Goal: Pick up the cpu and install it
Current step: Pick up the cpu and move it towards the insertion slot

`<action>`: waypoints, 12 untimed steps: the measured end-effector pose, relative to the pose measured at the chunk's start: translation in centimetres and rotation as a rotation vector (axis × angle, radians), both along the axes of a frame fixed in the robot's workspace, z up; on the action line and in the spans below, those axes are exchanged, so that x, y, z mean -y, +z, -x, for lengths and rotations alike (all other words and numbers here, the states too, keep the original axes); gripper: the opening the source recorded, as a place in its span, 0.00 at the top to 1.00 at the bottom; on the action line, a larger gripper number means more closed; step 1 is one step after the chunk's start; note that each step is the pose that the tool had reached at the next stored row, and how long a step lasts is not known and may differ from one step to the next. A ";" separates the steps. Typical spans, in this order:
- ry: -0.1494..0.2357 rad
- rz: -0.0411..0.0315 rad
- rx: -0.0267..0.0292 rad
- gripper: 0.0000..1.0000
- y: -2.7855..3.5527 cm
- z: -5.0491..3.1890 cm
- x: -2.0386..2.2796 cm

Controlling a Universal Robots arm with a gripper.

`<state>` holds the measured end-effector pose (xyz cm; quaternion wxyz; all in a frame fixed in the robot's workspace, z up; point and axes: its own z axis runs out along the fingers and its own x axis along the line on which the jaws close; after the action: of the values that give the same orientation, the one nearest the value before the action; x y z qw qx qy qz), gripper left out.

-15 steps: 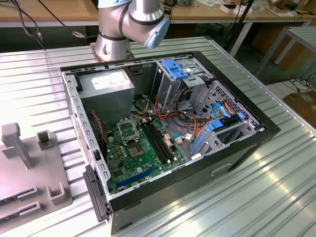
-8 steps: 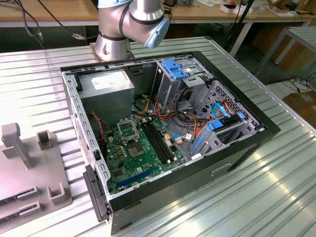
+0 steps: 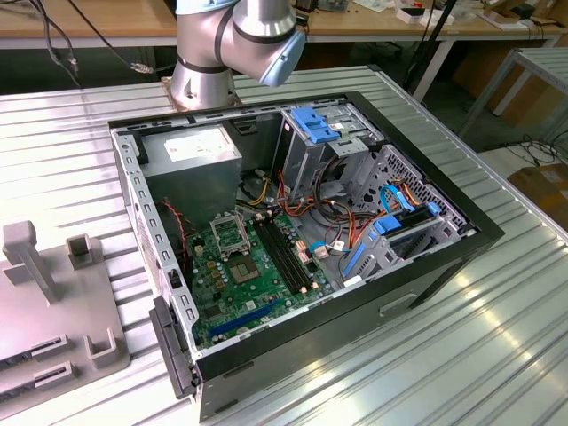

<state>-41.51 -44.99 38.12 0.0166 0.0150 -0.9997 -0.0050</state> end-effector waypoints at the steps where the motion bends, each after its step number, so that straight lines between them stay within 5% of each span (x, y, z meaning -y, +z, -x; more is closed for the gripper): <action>1: 0.000 0.0000 0.0000 0.53 0.00 -0.08 0.00; 12: 0.000 -0.0001 0.0001 0.53 -0.01 -1.28 0.00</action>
<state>-40.22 -44.99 38.12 0.0165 0.0150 -0.9997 -0.0050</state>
